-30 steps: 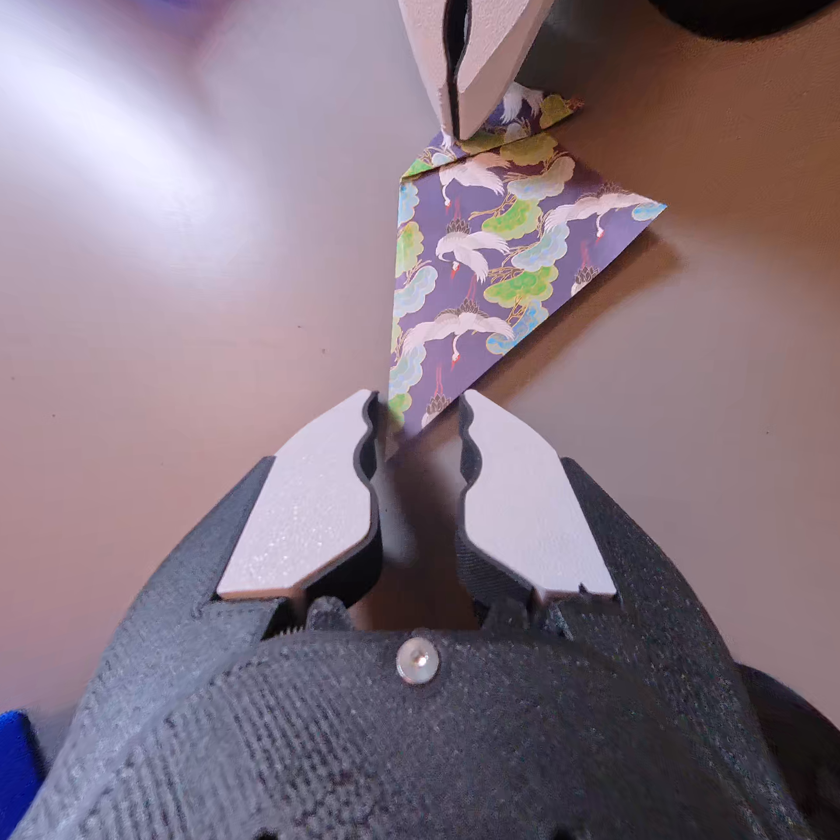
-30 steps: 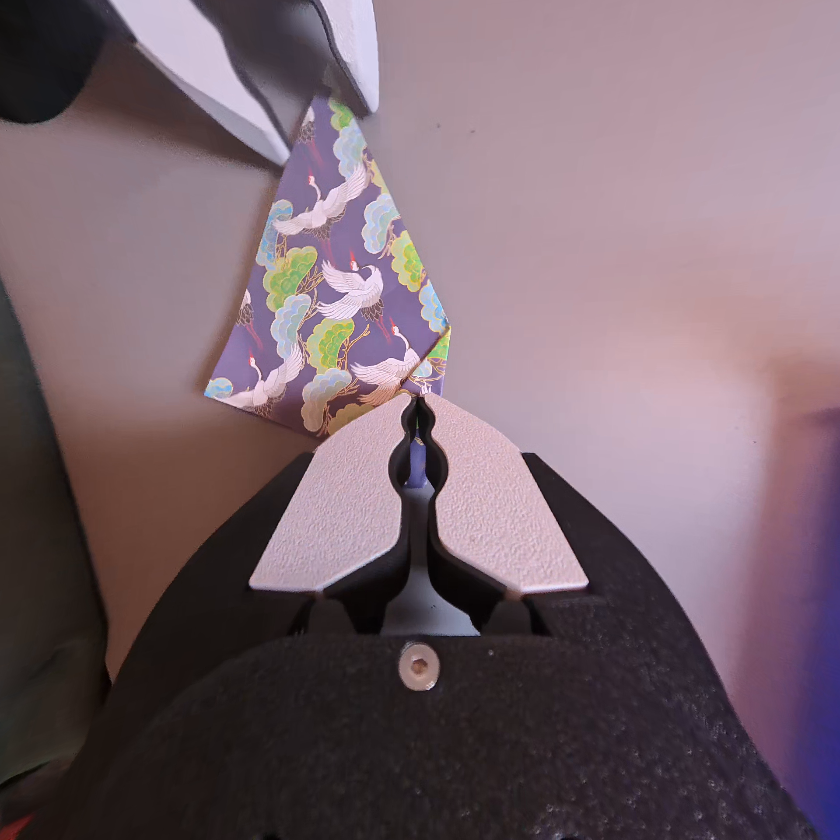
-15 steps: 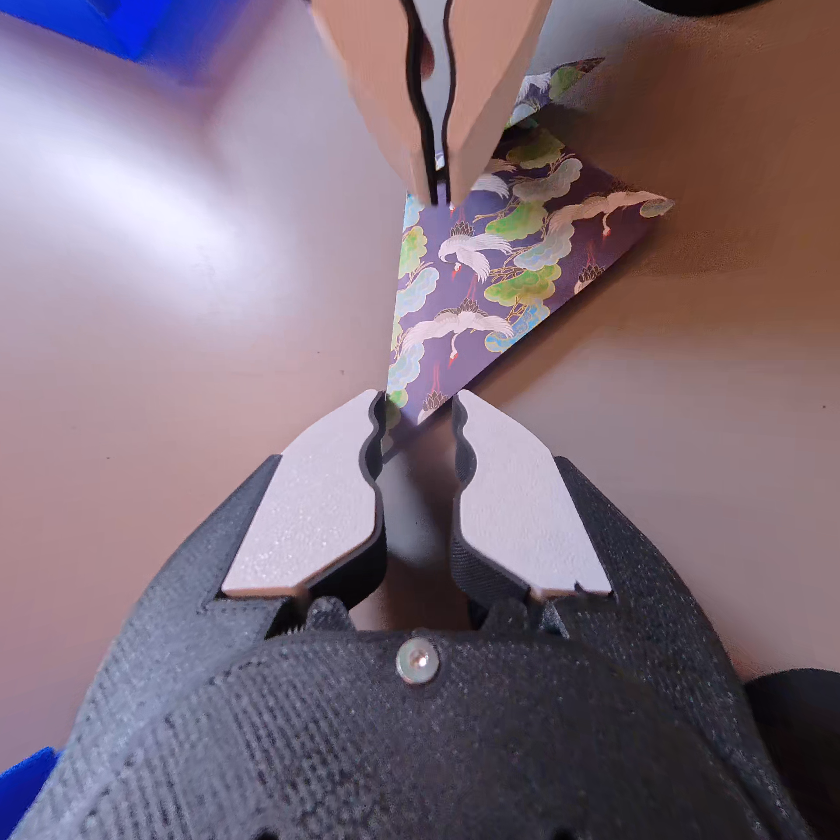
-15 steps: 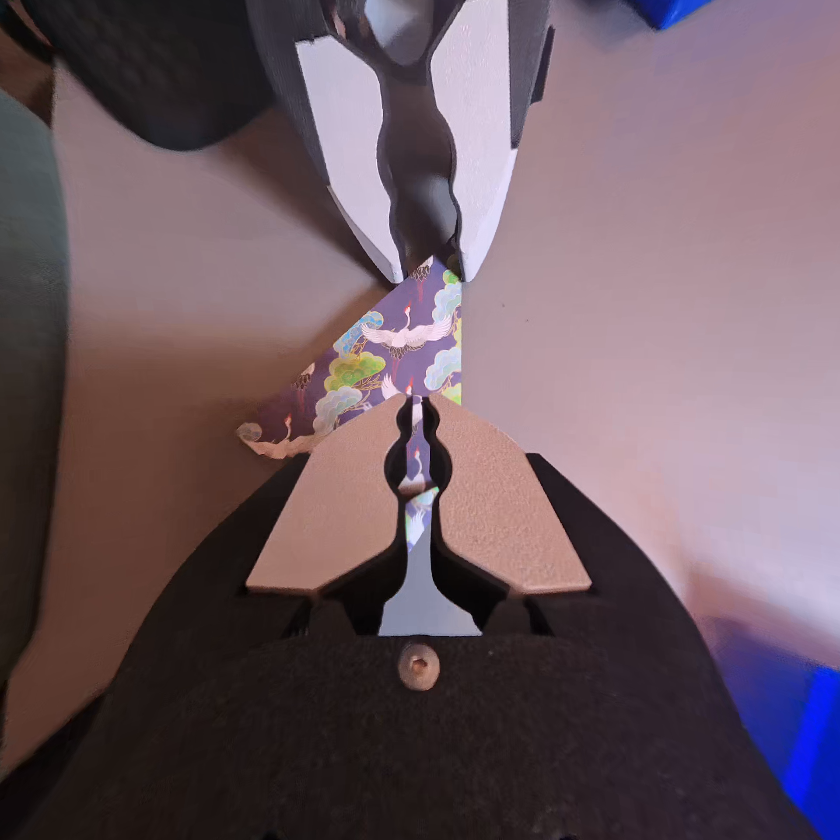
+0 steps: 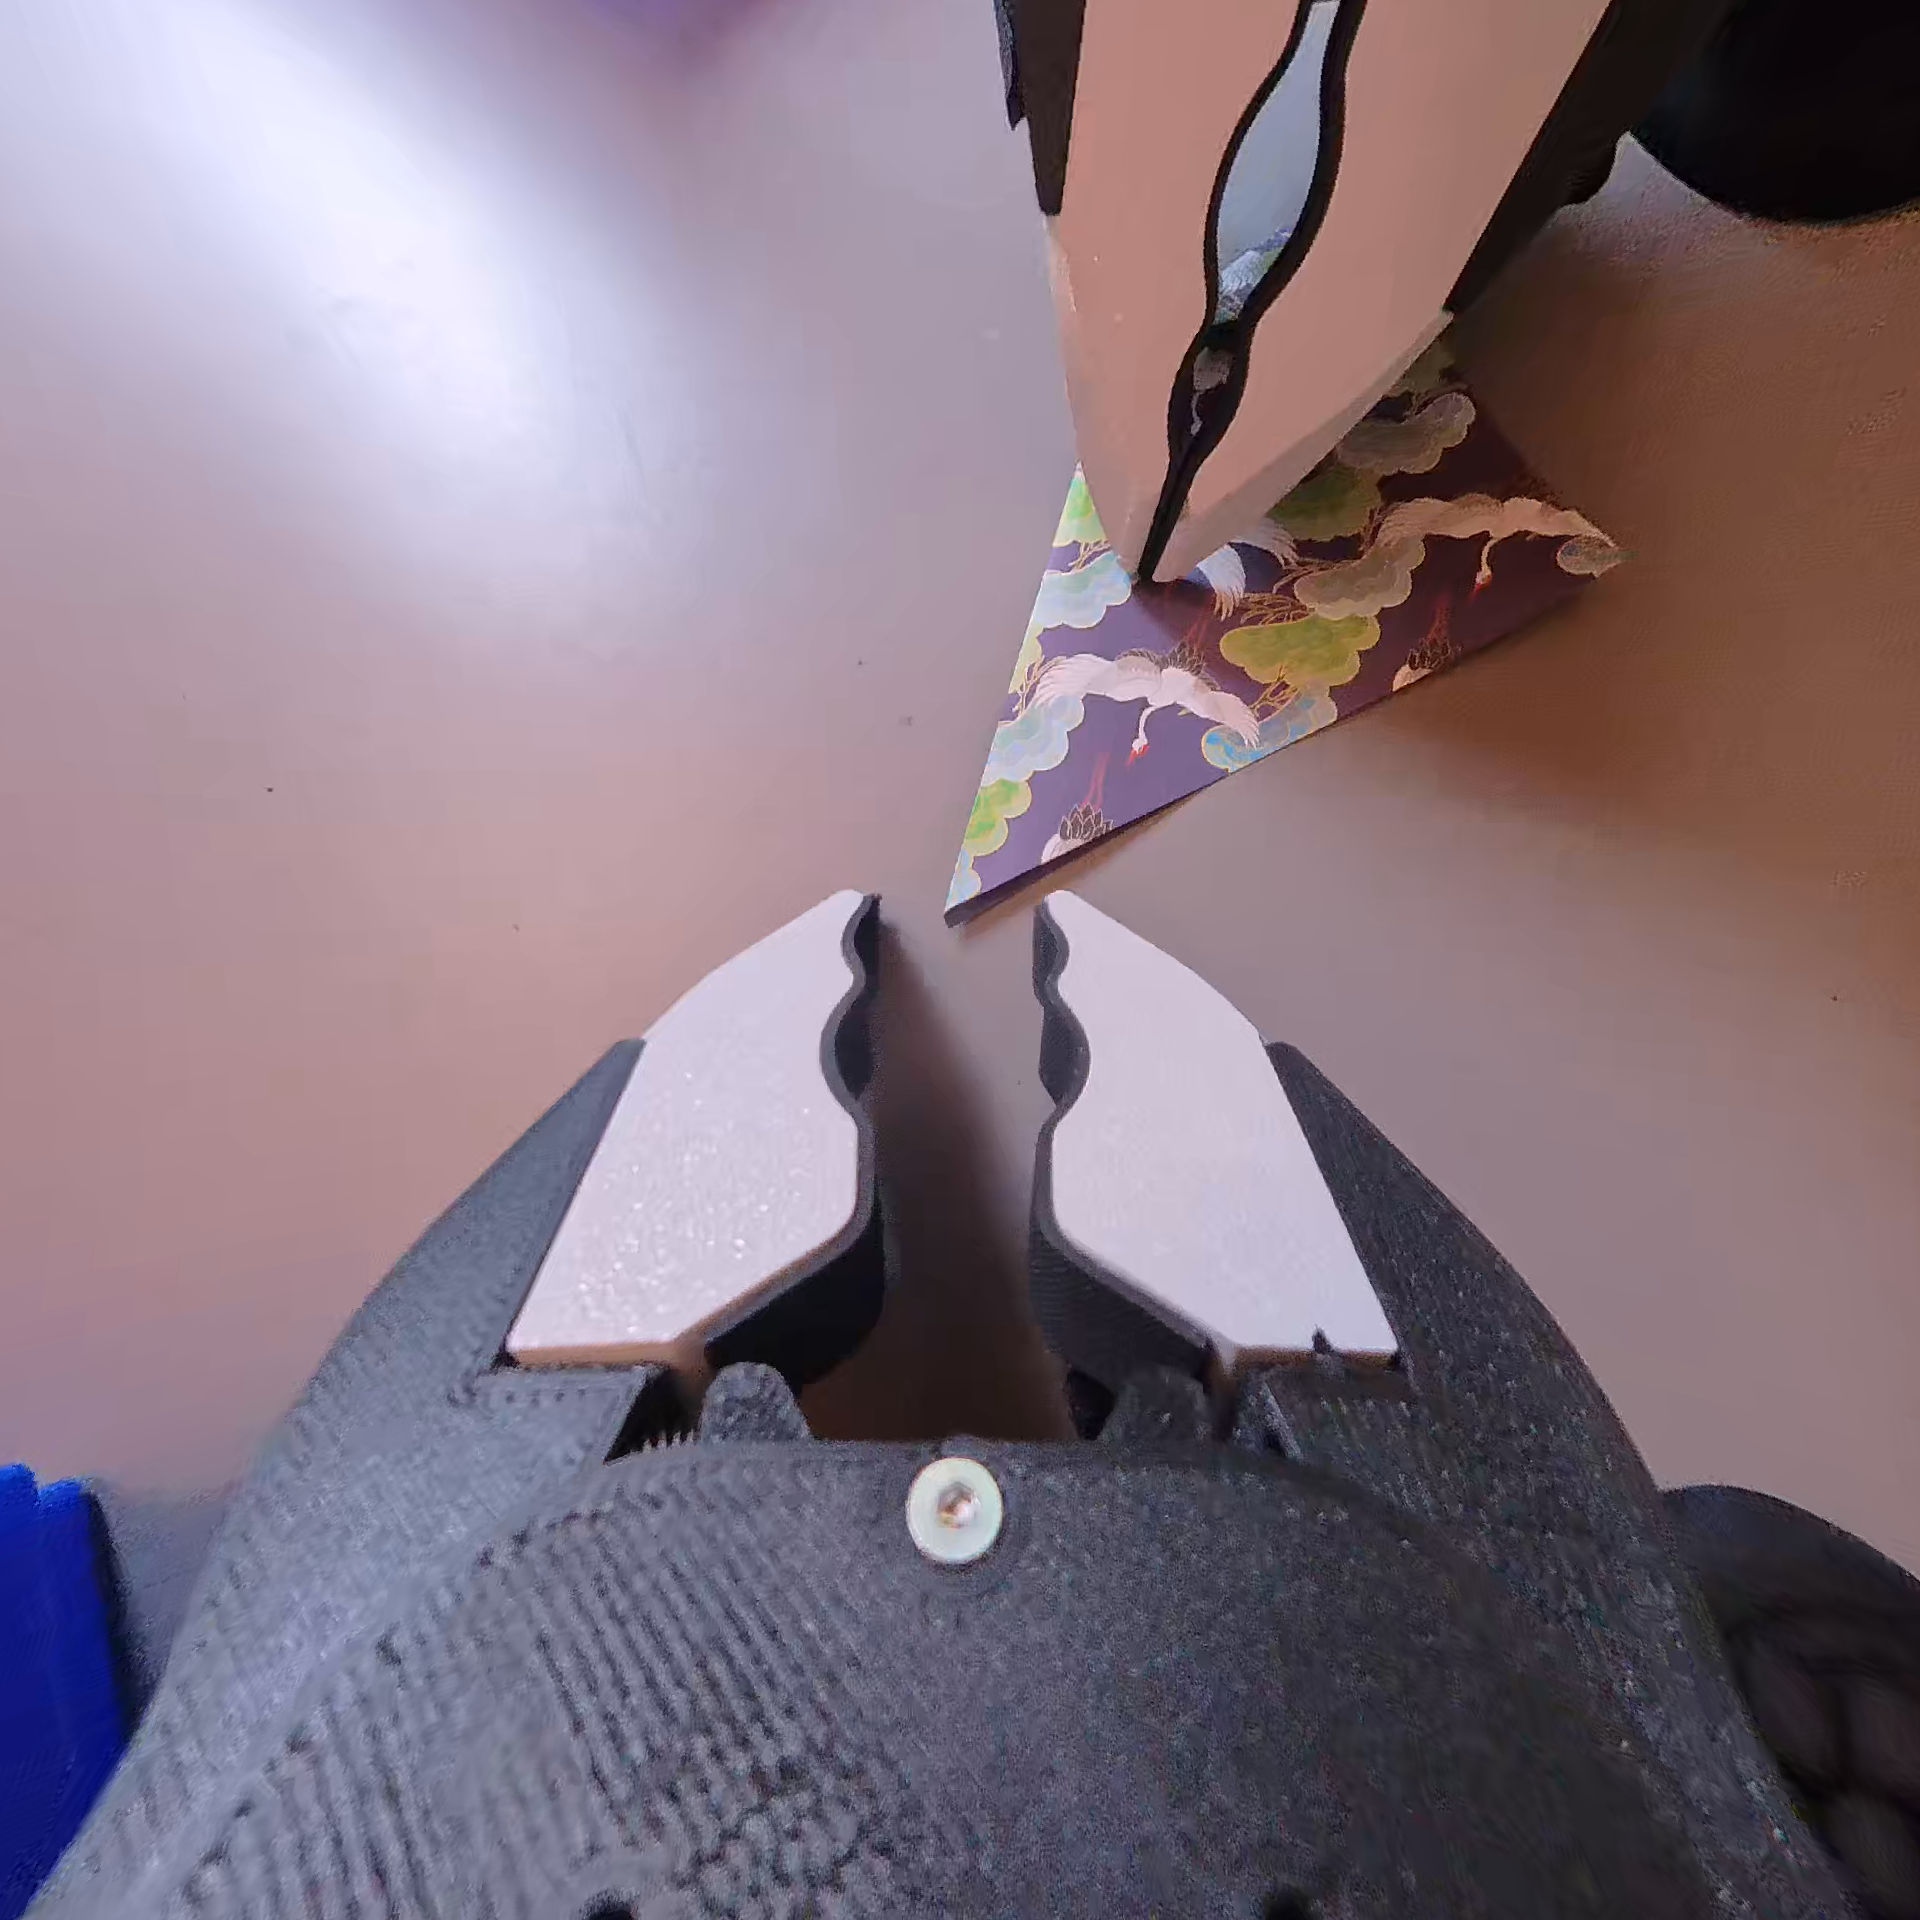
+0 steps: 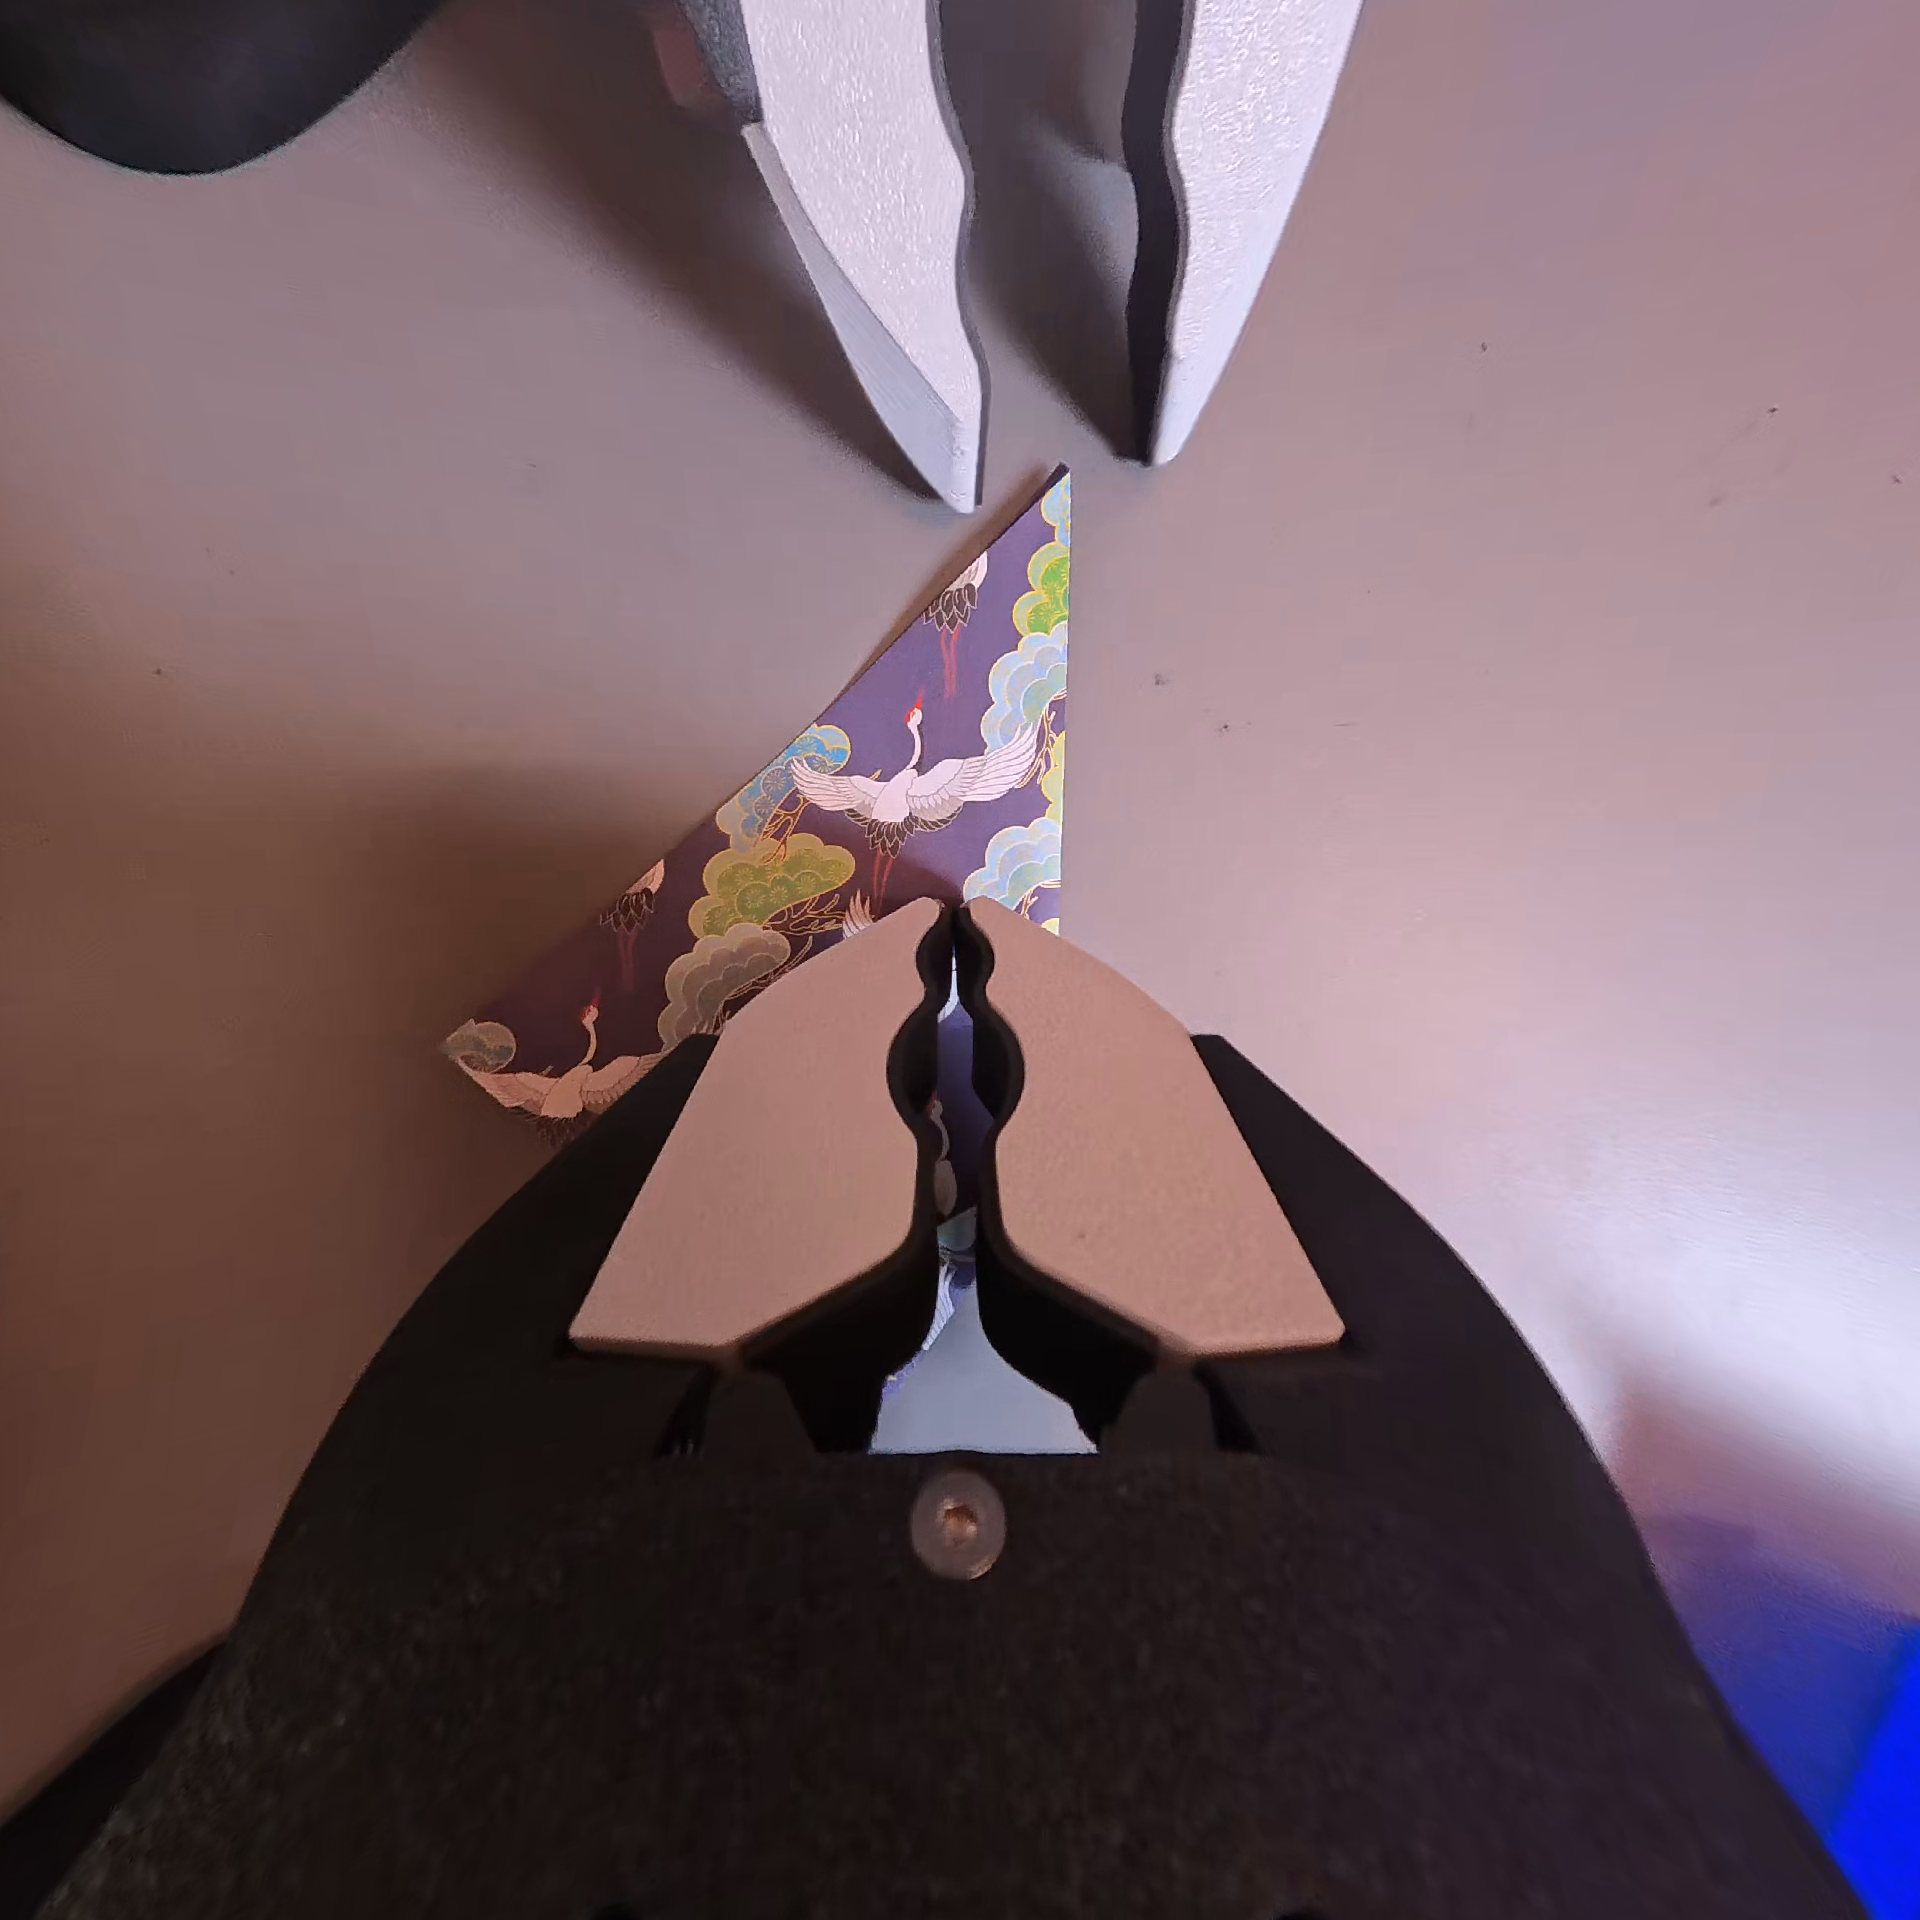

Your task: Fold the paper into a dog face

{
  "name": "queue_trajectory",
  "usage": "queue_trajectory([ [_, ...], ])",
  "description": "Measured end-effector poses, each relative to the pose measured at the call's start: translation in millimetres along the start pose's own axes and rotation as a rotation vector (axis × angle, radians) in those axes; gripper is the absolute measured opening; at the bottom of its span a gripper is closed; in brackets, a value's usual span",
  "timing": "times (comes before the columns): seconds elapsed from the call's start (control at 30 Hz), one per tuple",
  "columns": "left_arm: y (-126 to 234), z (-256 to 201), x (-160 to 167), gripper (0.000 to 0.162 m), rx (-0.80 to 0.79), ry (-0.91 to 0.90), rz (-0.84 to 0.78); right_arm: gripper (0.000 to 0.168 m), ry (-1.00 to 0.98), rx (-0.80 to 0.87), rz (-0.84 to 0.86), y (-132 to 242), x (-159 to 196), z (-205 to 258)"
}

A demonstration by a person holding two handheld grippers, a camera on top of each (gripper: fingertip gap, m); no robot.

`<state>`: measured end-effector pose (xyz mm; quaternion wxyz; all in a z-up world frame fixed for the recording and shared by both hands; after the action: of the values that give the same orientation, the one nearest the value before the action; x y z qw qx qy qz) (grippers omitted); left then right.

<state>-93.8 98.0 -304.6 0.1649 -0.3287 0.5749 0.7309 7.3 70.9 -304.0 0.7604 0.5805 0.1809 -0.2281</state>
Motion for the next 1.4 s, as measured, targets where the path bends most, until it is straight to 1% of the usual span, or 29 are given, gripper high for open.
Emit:
queue_trajectory([
  [0.07, 0, -1, 0, 0.025, -0.002, -0.003, 0.004, 0.0, 0.0, 0.006, -0.009, 0, 0, 0],
  [0.2, -2, -3, -1, 0.009, -0.006, -0.026, 0.006, 0.0, 0.006, 0.019, -0.015, 0, 0, 0],
  [0.3, -2, -2, -1, 0.004, -0.026, -0.055, 0.012, 0.0, 0.005, 0.026, -0.023, 0, 1, 0],
  [0.37, -1, -1, -5, 0.001, -0.051, -0.084, -0.012, 0.0, -0.004, 0.028, -0.029, 0, 1, 0],
  [0.5, 9, -2, -20, 0.0, -0.052, -0.103, -0.118, 0.0, -0.013, 0.03, -0.035, 0, 1, 0],
  [0.67, 21, -20, -39, 0.0, 0.014, -0.152, -0.251, 0.0, -0.028, 0.024, -0.044, 0, 1, 0],
  [0.77, 20, -35, -47, 0.0, 0.062, -0.173, -0.282, 0.0, -0.041, 0.024, -0.049, 0, 1, 0],
  [0.93, 7, -60, -44, 0.0, 0.124, -0.246, -0.237, 0.0, -0.048, 0.029, -0.055, 0, 1, 0],
  [1.1, -2, -78, -45, 0.0, 0.166, -0.269, -0.216, 0.0, -0.038, 0.039, -0.054, 0, 2, 0],
  [1.23, -10, -82, -43, 0.0, 0.166, -0.278, -0.187, 0.0, -0.027, 0.047, -0.051, 0, 2, 0],
  [1.4, -13, -79, -41, 0.0, 0.169, -0.239, -0.166, 0.0, -0.011, 0.065, -0.022, 4, 6, -1],
])
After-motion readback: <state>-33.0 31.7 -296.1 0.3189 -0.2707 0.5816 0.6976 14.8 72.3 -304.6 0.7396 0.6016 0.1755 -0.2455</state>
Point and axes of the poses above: each gripper's, where its closed fingertips meet, y back along the fingers, x out of its underside, z = x × y across the jaws, the point moved 3 cm from there along y, back along the fingers, and after that the axes turned 15 degrees about -x, right-handed, at the moved point
